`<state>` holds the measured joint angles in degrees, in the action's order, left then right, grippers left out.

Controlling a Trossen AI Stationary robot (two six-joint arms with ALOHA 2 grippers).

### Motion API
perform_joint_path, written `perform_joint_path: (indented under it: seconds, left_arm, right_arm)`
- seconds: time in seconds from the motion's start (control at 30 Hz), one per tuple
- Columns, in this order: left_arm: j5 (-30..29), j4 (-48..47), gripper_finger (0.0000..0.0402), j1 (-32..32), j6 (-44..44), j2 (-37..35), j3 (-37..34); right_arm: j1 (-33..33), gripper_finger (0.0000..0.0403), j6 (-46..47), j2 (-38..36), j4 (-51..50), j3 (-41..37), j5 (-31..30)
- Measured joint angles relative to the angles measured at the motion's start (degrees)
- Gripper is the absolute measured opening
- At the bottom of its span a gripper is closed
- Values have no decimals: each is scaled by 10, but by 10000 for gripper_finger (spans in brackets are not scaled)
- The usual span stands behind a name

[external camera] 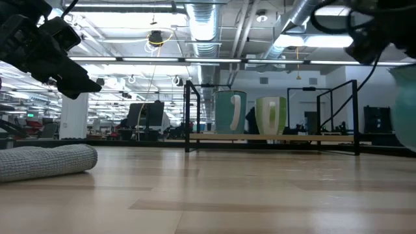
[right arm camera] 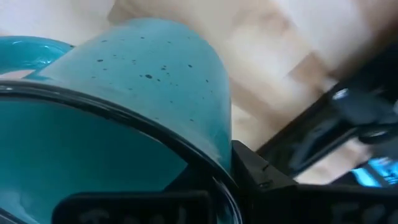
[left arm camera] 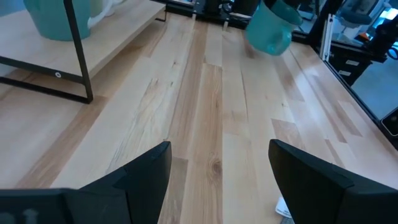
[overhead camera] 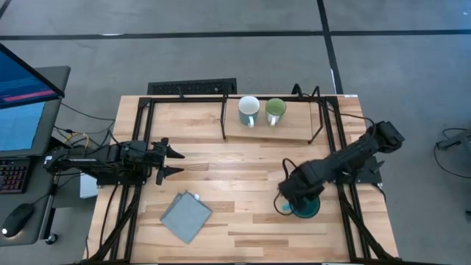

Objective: Stack small to large cups/mugs on shelf
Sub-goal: Put the blue mug on the shelf

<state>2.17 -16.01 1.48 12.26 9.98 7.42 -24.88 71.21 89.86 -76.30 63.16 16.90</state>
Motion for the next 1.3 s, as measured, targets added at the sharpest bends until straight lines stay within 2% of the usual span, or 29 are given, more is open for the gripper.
perform_joint_path:
  seconds: [0.2, 0.43, 0.77, 0.97, 1.3]
  left_arm:
    - [2, 0, 261, 0, 5, 0, 0]
    - [4, 0, 261, 0, 9, 0, 0]
    - [27, 0, 261, 0, 9, 0, 0]
    - [3, 0, 261, 0, 44, 0, 0]
    - [-43, 0, 261, 0, 128, 0, 0]
  right_arm:
    - [57, 38, -90, 0, -70, 52, -49]
    - [124, 38, -148, -1, -139, 120, -116]
    - [225, 38, -238, -2, -138, 200, -176]
    - [288, 38, -368, -2, -137, 230, -195]
    - [391, 38, -596, -2, -137, 236, -249]
